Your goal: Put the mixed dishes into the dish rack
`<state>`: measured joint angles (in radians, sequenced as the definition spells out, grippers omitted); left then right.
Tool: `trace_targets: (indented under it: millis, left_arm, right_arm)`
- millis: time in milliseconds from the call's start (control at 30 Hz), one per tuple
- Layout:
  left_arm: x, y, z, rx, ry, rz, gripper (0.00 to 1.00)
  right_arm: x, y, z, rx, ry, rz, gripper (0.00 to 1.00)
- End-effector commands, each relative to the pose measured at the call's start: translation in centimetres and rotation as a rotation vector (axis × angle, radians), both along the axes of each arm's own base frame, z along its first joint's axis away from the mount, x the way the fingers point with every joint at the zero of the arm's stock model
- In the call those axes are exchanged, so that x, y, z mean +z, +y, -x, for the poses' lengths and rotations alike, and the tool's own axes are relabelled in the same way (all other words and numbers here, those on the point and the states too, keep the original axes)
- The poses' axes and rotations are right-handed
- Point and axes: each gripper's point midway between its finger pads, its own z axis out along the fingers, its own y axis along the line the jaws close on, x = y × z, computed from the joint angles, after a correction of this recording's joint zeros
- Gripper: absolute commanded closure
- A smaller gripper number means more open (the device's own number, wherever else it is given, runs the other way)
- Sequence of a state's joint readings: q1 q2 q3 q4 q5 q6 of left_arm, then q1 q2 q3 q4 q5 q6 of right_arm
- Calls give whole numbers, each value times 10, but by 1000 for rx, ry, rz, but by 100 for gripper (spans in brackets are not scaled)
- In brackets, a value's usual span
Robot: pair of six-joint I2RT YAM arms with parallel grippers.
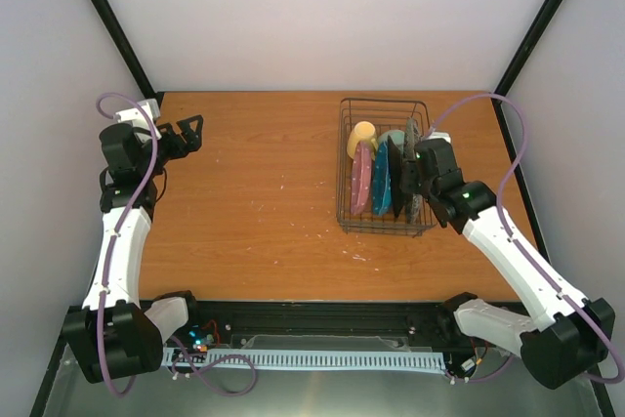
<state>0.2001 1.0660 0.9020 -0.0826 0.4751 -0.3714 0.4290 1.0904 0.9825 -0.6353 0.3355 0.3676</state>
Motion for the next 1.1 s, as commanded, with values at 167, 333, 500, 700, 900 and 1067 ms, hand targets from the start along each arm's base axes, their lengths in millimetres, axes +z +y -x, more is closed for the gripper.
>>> trace_targets:
  millis: [167,333,500,700,900,1067]
  left_arm:
    - [14,-2,1,-8,-49,-14,0]
    - [17,-1,1,-4,-54,-19,0]
    - [20,-1,2,-3,-60,-18,0]
    - [25,0,0,2,-68,-12,0]
    - [27,-3,-3,-17,-76,8,0]
    - [33,0,-7,-14,-89,-4,0]
  right_arm:
    - [40,-16,18,-43,-72,-5,24]
    - [73,-21,23,-53,-169,-43,15]
    - [105,-17,28,-20,-263,-104,14]
    - [150,-21,43,3,-404,-156,13]
    - [163,-35,54,-20,-432,-100,11]
    - [168,-47,64,-55,-450,-74,10]
